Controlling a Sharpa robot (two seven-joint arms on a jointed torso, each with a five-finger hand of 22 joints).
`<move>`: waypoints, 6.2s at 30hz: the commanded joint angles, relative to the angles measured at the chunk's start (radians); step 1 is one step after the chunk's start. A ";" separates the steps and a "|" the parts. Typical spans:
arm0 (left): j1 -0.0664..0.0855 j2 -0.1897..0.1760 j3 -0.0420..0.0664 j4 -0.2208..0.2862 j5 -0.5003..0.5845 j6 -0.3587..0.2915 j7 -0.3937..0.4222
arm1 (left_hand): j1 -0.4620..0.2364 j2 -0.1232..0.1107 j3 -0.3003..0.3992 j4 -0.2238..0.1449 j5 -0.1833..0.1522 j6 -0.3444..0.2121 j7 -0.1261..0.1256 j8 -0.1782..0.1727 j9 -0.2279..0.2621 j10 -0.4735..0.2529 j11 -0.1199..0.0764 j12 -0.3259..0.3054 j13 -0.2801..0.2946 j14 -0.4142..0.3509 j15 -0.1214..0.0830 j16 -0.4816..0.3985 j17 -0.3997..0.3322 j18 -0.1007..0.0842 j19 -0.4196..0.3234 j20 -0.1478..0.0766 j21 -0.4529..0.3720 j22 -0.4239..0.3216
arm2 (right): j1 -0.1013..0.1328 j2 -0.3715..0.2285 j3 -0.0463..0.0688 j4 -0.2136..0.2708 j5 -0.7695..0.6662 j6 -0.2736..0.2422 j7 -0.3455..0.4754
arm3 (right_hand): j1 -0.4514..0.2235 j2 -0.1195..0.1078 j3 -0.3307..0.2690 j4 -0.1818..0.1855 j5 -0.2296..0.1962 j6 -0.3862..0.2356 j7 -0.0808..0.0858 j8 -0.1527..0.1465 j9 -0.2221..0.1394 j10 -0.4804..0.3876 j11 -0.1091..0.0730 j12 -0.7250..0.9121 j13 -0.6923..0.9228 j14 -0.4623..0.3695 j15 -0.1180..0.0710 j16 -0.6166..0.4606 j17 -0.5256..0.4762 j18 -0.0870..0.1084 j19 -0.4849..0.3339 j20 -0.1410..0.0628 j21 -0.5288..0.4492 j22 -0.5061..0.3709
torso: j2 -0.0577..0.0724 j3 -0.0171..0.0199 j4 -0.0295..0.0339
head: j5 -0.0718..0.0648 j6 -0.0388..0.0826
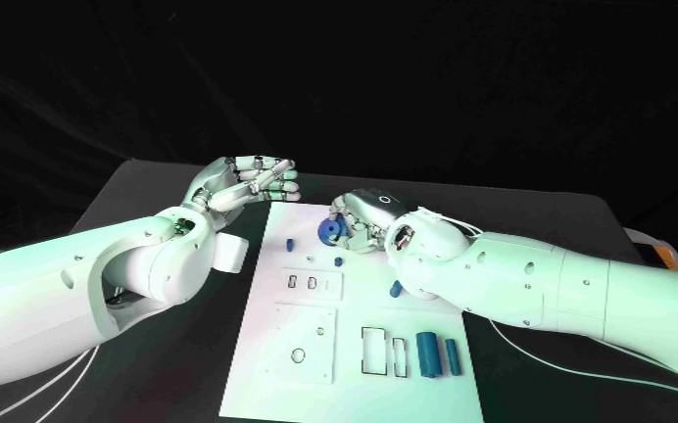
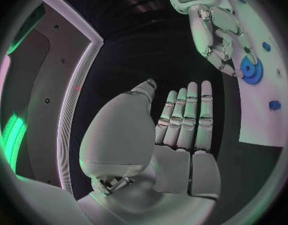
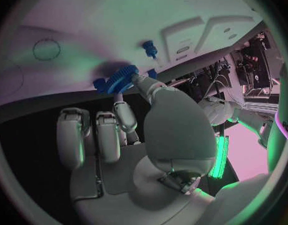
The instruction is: Assemble the parts on the task board
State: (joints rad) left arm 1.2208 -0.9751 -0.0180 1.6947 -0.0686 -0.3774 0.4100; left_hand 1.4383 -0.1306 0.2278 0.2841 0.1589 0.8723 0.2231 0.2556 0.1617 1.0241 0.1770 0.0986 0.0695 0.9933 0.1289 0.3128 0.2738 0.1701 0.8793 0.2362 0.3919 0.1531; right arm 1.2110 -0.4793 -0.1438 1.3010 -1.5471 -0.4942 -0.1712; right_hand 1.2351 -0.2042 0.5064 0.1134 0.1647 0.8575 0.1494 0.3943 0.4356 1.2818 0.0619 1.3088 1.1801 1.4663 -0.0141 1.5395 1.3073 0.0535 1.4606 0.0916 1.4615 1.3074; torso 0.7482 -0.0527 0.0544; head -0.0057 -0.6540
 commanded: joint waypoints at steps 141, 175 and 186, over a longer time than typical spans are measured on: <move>-0.001 0.005 -0.001 -0.034 0.002 0.030 -0.002 | 0.015 0.005 0.004 0.002 0.000 -0.004 0.006 -0.002 0.000 0.002 0.000 -0.010 -0.001 -0.010 0.002 -0.004 0.006 0.012 -0.003 0.002 0.006 -0.002 | -0.035 -0.406 0.006 0.143 0.419 -0.002 0.197 | 0.075 0.087 0.018 -0.048 -0.025 0.098 -0.025 -0.076 -0.056 0.049 -0.017 0.046 0.066 0.089 -0.007 0.012 0.192 -0.027 0.044 -0.002 0.032 0.188 | -0.029 0.0257 -0.0374 | 0.013 -0.025; -0.001 0.038 -0.002 -0.064 0.002 0.037 -0.023 | 0.020 0.006 0.006 0.000 0.000 -0.003 0.004 -0.002 0.000 0.004 -0.001 -0.012 0.000 -0.011 0.002 -0.005 0.008 0.012 -0.004 0.002 0.007 -0.003 | -0.041 -0.155 -0.007 0.315 0.177 0.058 -0.102 | 0.063 0.095 0.050 -0.076 -0.041 0.083 -0.020 -0.065 -0.049 0.042 -0.013 0.038 0.059 0.087 -0.005 0.009 0.181 -0.027 0.043 -0.003 0.030 0.188 | -0.037 0.0201 -0.0273 | 0.045 -0.051; -0.001 0.038 -0.002 -0.062 0.002 0.036 -0.026 | 0.021 0.006 0.007 0.001 0.000 -0.002 0.003 -0.001 0.000 0.006 -0.002 -0.012 0.000 -0.011 0.002 -0.005 0.009 0.012 -0.004 0.003 0.007 -0.003 | -0.077 -0.109 -0.012 0.295 0.111 0.077 -0.131 | 0.055 0.093 0.050 -0.075 -0.044 0.082 -0.020 -0.063 -0.048 0.040 -0.013 0.036 0.058 0.086 -0.005 0.007 0.177 -0.027 0.042 -0.002 0.029 0.187 | -0.037 0.0216 -0.0297 | 0.055 -0.058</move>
State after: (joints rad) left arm 1.2190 -0.9384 -0.0209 1.6300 -0.0684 -0.3586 0.3816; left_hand 1.4516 -0.1252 0.2278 0.2841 0.1589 0.8724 0.2231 0.2556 0.1617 1.0241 0.1770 0.0927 0.0695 0.9896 0.1326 0.3128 0.2812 0.1699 0.8793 0.2362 0.3919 0.1513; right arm 1.1357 -0.5912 -0.1555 1.5976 -1.3812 -0.4404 -0.2759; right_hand 1.3008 -0.1119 0.5520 0.0400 0.1220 0.9320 0.1302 0.3059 0.3676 1.3250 0.0441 1.3515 1.2384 1.4664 -0.0181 1.5471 1.3080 0.0378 1.4679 0.0948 1.4888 1.3078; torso 0.7118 -0.0313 0.0264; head 0.0467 -0.7109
